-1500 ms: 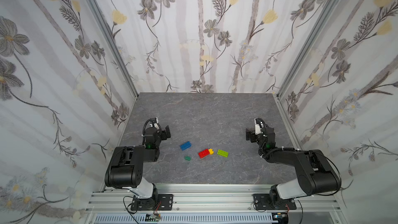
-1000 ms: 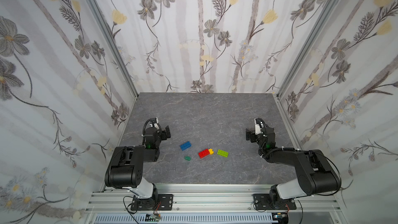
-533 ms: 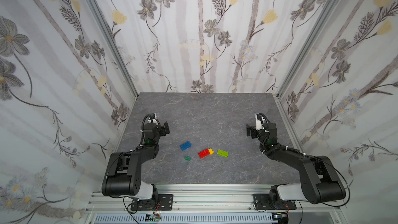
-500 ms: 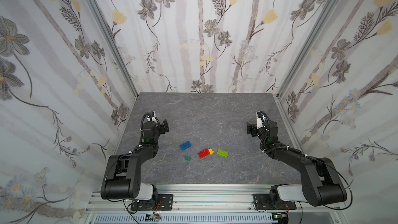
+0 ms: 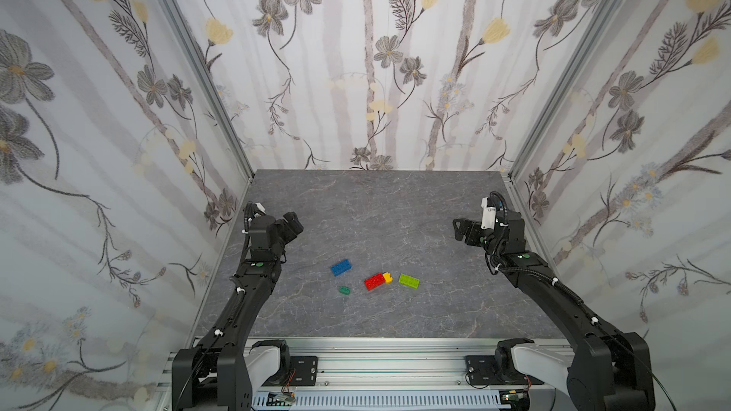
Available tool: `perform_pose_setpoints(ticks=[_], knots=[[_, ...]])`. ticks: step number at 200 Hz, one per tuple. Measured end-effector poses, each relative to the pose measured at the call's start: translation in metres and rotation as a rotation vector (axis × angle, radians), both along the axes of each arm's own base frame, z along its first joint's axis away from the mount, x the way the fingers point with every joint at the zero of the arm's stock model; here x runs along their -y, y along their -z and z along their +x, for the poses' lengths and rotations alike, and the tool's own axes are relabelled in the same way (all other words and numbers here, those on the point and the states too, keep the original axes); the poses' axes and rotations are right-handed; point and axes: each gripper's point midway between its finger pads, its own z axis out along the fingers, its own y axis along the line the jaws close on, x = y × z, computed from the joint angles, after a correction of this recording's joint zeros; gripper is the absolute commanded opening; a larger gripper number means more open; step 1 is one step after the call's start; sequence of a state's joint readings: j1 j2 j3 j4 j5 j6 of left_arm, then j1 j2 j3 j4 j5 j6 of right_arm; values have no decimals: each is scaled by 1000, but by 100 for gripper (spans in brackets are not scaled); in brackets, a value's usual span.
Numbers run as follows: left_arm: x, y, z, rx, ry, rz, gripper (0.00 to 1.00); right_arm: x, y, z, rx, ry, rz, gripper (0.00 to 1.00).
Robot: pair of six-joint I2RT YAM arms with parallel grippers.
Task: Assemble the number 5 with lego
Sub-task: Pick up the lego brick from the center of the board.
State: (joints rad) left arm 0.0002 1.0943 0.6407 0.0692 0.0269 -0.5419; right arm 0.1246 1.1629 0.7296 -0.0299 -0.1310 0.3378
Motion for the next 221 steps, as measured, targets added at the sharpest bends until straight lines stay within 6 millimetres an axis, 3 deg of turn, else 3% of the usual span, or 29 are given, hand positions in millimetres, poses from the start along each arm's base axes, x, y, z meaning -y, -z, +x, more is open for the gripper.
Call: perform_pose_setpoints(ticks=[35, 59, 88, 129, 158, 176, 221], knots=[[42, 17, -32, -121, 131, -95, 65, -56, 4, -27, -111, -179, 48, 77], [62, 40, -62, -218, 198, -127, 53, -91, 15, -50, -188, -304, 31, 72], [76, 62, -93, -308, 237, -164, 52, -128, 27, -77, -265, -433, -17, 67], [80, 93, -120, -418, 208, -201, 50, -185, 35, -94, -308, -595, -122, 65], [83, 101, -125, -459, 195, -210, 46, -227, 42, -103, -313, -713, -190, 62], [81, 107, -129, -480, 172, -216, 54, -250, 49, -108, -313, -768, -238, 61], [69, 122, -138, -577, 63, -211, 54, -296, 77, -129, -365, -889, -320, 56]])
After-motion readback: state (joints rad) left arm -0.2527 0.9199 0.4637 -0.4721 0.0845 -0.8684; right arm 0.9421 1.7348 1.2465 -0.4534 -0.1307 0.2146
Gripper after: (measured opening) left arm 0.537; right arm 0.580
